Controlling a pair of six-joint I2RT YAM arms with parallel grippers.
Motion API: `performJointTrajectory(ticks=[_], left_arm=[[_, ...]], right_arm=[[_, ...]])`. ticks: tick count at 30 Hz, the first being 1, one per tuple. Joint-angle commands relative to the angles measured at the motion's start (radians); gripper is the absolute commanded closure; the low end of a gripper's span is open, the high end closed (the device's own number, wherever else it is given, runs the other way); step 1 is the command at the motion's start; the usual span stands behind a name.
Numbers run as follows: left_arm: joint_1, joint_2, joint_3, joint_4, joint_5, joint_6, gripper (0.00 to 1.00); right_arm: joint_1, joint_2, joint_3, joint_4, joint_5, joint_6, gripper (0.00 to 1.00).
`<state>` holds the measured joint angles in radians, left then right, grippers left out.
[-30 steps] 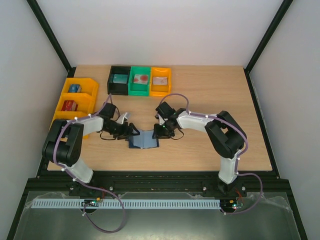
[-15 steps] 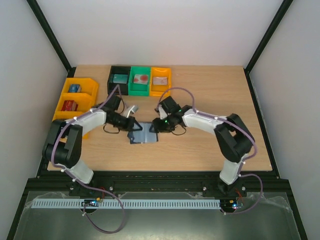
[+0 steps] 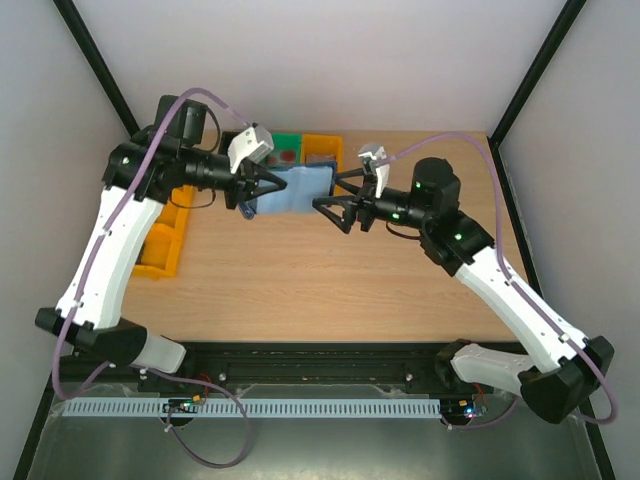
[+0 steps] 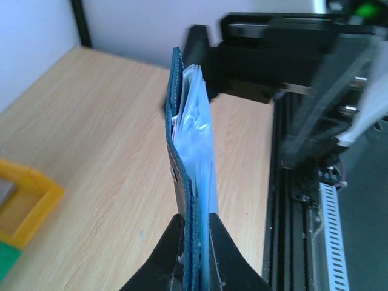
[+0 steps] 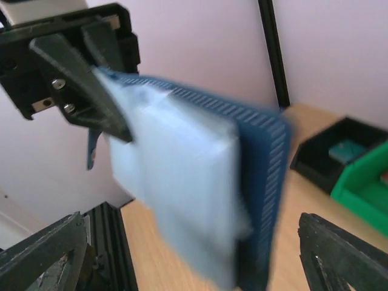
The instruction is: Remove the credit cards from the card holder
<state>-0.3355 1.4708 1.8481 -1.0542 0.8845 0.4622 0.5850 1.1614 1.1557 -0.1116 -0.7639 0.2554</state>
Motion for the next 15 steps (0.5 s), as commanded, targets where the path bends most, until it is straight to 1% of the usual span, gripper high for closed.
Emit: performJointTrajectory(ticks=[1,6,8,12,15], left_arm=[[-0.071,-0.032,0.1,-0.176,0.007,0.086,0.98],[-0.077,-0.04,0.191,-0.213,-0.025,0.12,0.98],[-0.077,-0.044,0.222,-0.236,-0.028,0.147,0.98],[-0.078,-0.054,0.252,-0.238,-0.036,0.158,0.98],[-0.077,-0.058,0.255,-0.239,-0.034,0.159,0.98]], right_arm=[[0.002,-0.026,-0.01,0.074,-0.043,-0.074,0.07],[0.002,-0.037,0.073,-0.069,-0.056,-0.191,0.08],[0.002,-0.061,0.075,-0.094,-0.071,-0.234,0.08],[0.002,-0.098,0.085,-0.131,-0.1,-0.298,0.03],[0.002,-0.102,0.087,-0.114,-0.081,-0.279,0.02]])
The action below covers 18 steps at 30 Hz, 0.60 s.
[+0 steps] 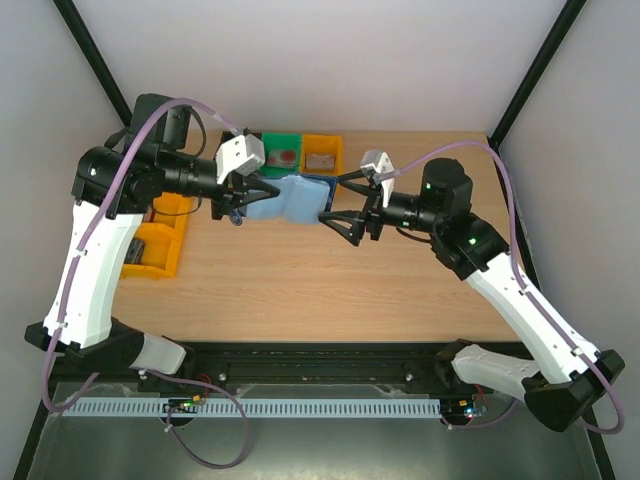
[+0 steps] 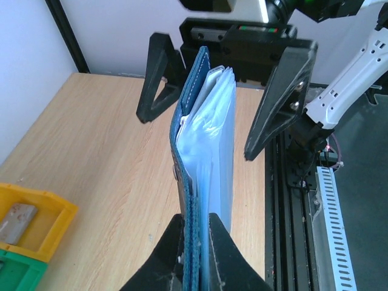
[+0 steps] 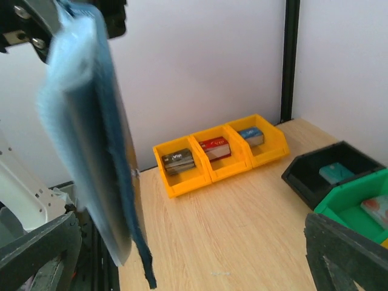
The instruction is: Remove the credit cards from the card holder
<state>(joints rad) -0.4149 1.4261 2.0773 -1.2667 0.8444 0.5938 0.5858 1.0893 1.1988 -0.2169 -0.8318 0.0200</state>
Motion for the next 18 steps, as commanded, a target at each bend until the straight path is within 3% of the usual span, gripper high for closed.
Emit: performJointTrajectory(ticks=[1,8,18], left_arm=[[0.002,-0.013,0.028,-0.026,0.013,0.029,0.98],[0.002,0.003,0.017,-0.025,0.114,0.038,0.98],[-0.004,0.007,-0.012,-0.025,0.136,0.051,0.98]], right_arm=[[0.002,-0.023,0.046,-0.005,0.001,-0.036,0.03],[0.012,0.066,0.091,0.029,0.031,0.031,0.16],[0.133,0.132,0.136,0.137,0.008,0.034,0.21]])
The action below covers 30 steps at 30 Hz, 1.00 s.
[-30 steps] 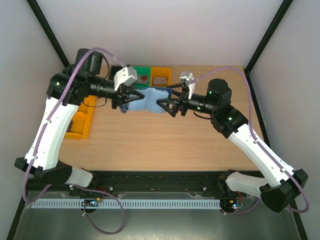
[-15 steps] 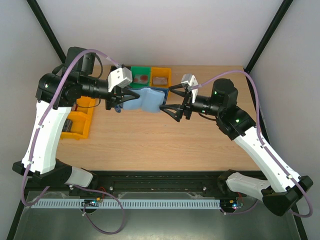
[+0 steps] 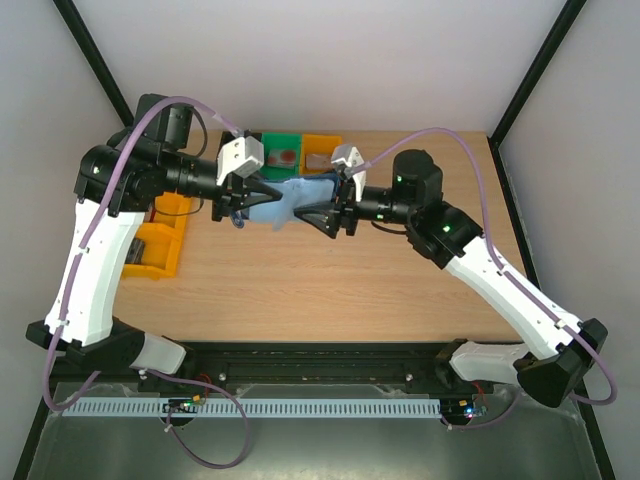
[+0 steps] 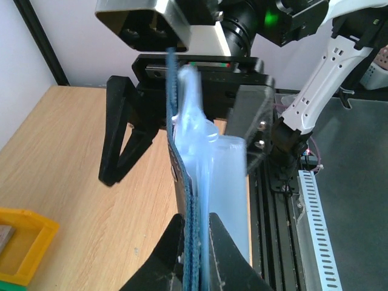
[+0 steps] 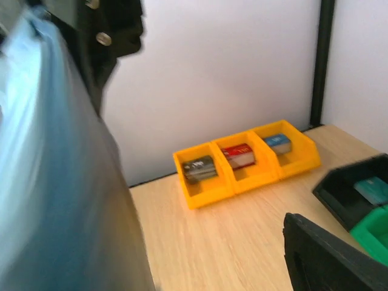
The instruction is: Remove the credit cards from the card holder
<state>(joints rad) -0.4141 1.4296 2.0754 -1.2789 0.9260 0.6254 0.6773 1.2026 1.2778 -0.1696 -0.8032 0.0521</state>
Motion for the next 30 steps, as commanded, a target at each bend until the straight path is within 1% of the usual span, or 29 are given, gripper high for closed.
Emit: performJointTrajectory(ticks=[1,3,7,8,10,11,12,13,14,15,16,17,18,19,22,28,30], left_arm=[[-0.005,0.005,-0.013,-0.013,0.054,0.019,0.98],[-0.005,0.005,-0.022,-0.012,0.052,0.019,0.98],[-0.005,0.004,-0.027,-0.009,0.021,0.013,0.98],[-0.005,0.004,-0.028,-0.001,0.013,0.0,0.98],[-0.005,-0.002,-0.04,0.02,-0.017,-0.026,0.98],[-0.005,-0.005,-0.048,0.037,-0.039,-0.047,0.95],[-0.004,-0.007,-0.054,0.053,-0.064,-0.065,0.77],[-0.002,-0.008,-0.059,0.065,-0.088,-0.078,0.49],[0.003,-0.01,-0.063,0.075,-0.11,-0.087,0.29],[0.009,-0.011,-0.068,0.081,-0.126,-0.091,0.22],[0.018,-0.015,-0.073,0.083,-0.136,-0.092,0.12],[0.03,-0.021,-0.081,0.083,-0.141,-0.09,0.06],[0.044,-0.028,-0.09,0.081,-0.141,-0.082,0.02],[0.057,-0.038,-0.101,0.075,-0.138,-0.069,0.01],[0.079,-0.055,-0.134,0.06,-0.119,-0.037,0.0],[0.093,-0.07,-0.165,0.069,-0.116,-0.031,0.0],[0.094,-0.08,-0.21,0.082,-0.115,-0.03,0.01]], right_arm=[[0.045,0.025,0.06,0.099,-0.033,0.009,0.25],[0.048,0.03,0.061,0.119,-0.059,0.027,0.41],[0.048,0.02,0.055,0.122,-0.056,0.043,0.9],[0.048,0.017,0.048,0.121,-0.044,0.047,0.97],[0.047,0.008,0.032,0.123,-0.014,0.054,0.98],[0.047,0.006,0.03,0.118,0.007,0.057,0.98],[0.047,0.005,0.031,0.105,0.031,0.061,0.98],[0.048,0.005,0.036,0.088,0.061,0.067,0.98],[0.047,0.003,0.043,0.068,0.09,0.071,0.98],[0.046,0.001,0.048,0.049,0.128,0.075,0.98],[0.046,-0.002,0.051,0.031,0.154,0.078,0.98],[0.046,-0.004,0.055,0.014,0.177,0.082,0.98],[0.047,-0.004,0.057,0.001,0.199,0.085,0.98],[0.046,-0.003,0.06,-0.008,0.216,0.091,0.98],[0.047,0.013,0.074,-0.02,0.251,0.117,0.98],[0.046,0.041,0.117,-0.044,0.295,0.138,0.98],[0.046,0.04,0.119,-0.042,0.296,0.147,0.98]])
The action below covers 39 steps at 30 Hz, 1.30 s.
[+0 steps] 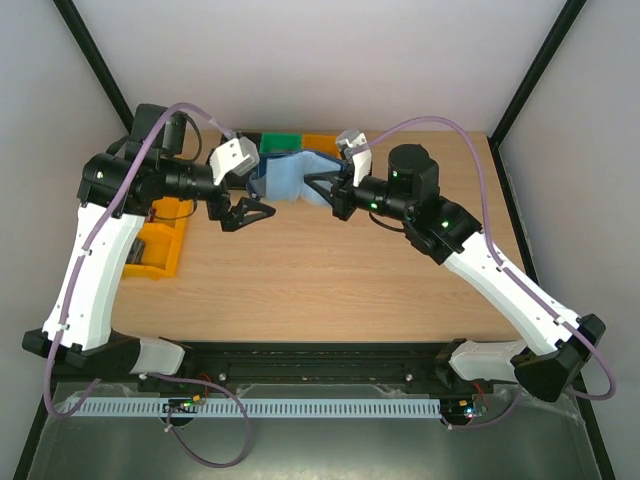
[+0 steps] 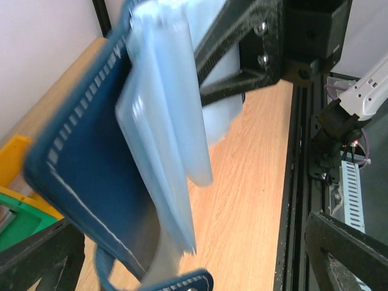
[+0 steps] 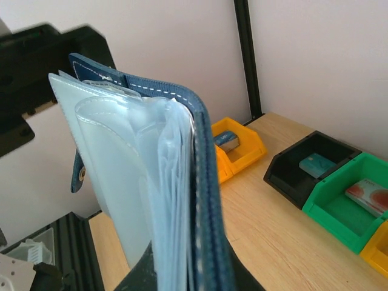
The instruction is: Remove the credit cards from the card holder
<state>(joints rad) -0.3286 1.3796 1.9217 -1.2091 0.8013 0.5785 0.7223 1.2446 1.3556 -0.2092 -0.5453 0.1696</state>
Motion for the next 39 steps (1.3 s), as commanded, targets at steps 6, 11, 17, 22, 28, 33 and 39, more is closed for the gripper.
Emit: performJointTrajectory(ticks=[6,11,17,22,28,33,39], left_arm=[[0.01,-0.025,-0.161,0.115,0.019,-0.066,0.01],[0.007,-0.013,-0.146,0.092,0.057,-0.032,0.0],[0.007,-0.004,-0.137,0.093,0.122,-0.037,0.0],[0.008,-0.008,-0.146,0.12,0.119,-0.065,0.01],[0.002,0.025,-0.147,0.16,0.164,-0.107,0.01],[-0.012,0.038,-0.14,0.179,0.153,-0.124,0.34],[-0.008,0.031,-0.138,0.193,0.156,-0.151,0.97]], right_arm=[[0.002,-0.01,0.026,0.042,0.004,0.062,0.98],[0.002,0.021,0.075,-0.005,0.037,0.059,0.98],[0.002,-0.002,0.064,-0.002,0.044,0.089,0.98],[0.0,0.008,0.06,0.033,-0.015,0.101,0.98],[0.002,0.011,0.042,0.085,-0.111,0.106,0.98],[0.002,0.01,0.031,0.096,-0.194,0.093,0.98],[0.001,0.007,0.027,0.081,-0.239,0.072,0.95]])
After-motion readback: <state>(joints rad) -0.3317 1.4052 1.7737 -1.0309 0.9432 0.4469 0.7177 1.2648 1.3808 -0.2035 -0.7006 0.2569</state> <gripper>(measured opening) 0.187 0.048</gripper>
